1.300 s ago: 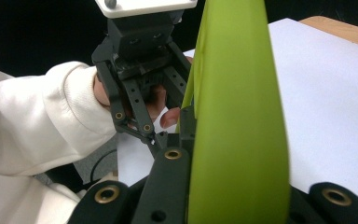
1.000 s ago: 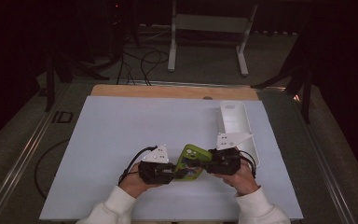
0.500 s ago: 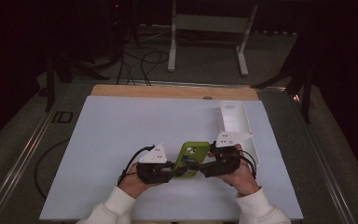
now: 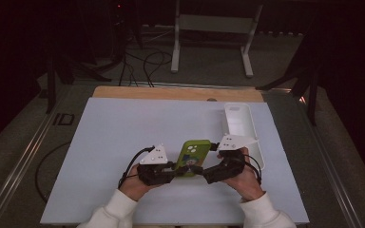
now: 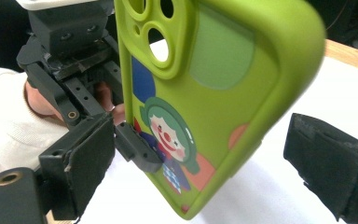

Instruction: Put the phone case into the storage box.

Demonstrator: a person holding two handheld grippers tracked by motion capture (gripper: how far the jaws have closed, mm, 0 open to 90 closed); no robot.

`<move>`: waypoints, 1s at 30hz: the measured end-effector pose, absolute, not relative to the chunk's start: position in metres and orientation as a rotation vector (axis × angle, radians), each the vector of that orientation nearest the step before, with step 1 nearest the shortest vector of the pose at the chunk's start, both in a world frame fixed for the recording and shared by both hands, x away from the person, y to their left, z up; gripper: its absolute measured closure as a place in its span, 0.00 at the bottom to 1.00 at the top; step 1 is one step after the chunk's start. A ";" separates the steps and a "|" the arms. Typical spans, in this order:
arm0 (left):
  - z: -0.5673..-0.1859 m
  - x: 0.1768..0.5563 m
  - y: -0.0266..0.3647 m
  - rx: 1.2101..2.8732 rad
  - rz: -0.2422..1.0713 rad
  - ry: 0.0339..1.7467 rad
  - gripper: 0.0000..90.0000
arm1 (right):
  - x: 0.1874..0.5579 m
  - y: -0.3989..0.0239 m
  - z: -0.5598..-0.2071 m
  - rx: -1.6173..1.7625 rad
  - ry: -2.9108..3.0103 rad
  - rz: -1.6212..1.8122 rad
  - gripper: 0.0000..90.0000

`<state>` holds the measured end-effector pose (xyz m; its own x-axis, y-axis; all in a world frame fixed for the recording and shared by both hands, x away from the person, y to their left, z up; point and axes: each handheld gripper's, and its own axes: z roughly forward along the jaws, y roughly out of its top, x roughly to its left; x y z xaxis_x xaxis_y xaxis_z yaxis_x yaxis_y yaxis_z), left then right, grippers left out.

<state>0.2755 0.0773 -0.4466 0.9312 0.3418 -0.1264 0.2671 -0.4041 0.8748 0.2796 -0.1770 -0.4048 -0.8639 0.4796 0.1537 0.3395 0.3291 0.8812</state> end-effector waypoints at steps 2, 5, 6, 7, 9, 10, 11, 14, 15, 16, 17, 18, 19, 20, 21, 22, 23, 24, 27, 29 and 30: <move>-0.446 0.276 0.078 2.007 0.090 0.447 0.86 | 0.280 -0.178 -0.405 0.769 2.437 1.563 0.09; -0.446 0.276 0.078 2.005 0.103 0.462 0.86 | 0.280 -0.180 -0.405 0.783 2.418 1.558 0.09; -0.446 0.276 0.078 2.005 0.107 0.467 0.86 | 0.279 -0.180 -0.404 0.788 2.411 1.558 0.09; -0.446 0.276 0.078 2.004 0.113 0.473 0.86 | 0.279 -0.180 -0.405 0.792 2.407 1.560 0.09; -0.446 0.276 0.078 2.001 0.126 0.482 0.86 | 0.279 -0.181 -0.405 0.800 2.388 1.553 0.09; -0.445 0.276 0.078 1.999 0.131 0.487 0.86 | 0.279 -0.181 -0.405 0.805 2.378 1.549 0.09; -0.445 0.276 0.078 1.998 0.138 0.494 0.86 | 0.279 -0.182 -0.405 0.811 2.371 1.549 0.09; -0.445 0.276 0.078 1.989 0.168 0.522 0.86 | 0.279 -0.183 -0.406 0.827 2.351 1.549 0.09; -0.445 0.276 0.078 1.988 0.172 0.527 0.86 | 0.279 -0.184 -0.406 0.837 2.345 1.549 0.09; -0.445 0.276 0.078 1.986 0.180 0.536 0.86 | 0.279 -0.184 -0.406 0.840 2.342 1.548 0.09; -0.445 0.276 0.078 1.984 0.188 0.544 0.86 | 0.279 -0.185 -0.406 0.842 2.336 1.551 0.09; -0.445 0.276 0.078 1.981 0.195 0.552 0.86 | 0.279 -0.185 -0.406 0.846 2.330 1.557 0.09; -0.444 0.276 0.078 1.978 0.203 0.557 0.86 | 0.279 -0.185 -0.406 0.852 2.324 1.559 0.09; -0.444 0.276 0.078 1.976 0.212 0.560 0.86 | 0.279 -0.186 -0.406 0.856 2.316 1.561 0.09; -0.444 0.275 0.077 1.971 0.225 0.568 0.86 | 0.279 -0.186 -0.406 0.861 2.310 1.558 0.09; -0.444 0.275 0.077 1.968 0.234 0.577 0.86 | 0.279 -0.186 -0.406 0.863 2.305 1.553 0.09; -0.444 0.275 0.077 1.962 0.245 0.588 0.86 | 0.279 -0.186 -0.406 0.861 2.301 1.553 0.09; -0.443 0.275 0.077 1.959 0.253 0.594 0.86 | 0.278 -0.186 -0.406 0.863 2.294 1.546 0.09; -0.443 0.275 0.078 1.946 0.269 0.617 0.86 | 0.277 -0.185 -0.405 0.857 2.279 1.528 0.09; -0.443 0.276 0.078 1.941 0.275 0.625 0.86 | 0.277 -0.184 -0.404 0.852 2.274 1.530 0.09; -0.443 0.275 0.078 1.938 0.286 0.629 0.86 | 0.277 -0.184 -0.404 0.851 2.270 1.529 0.09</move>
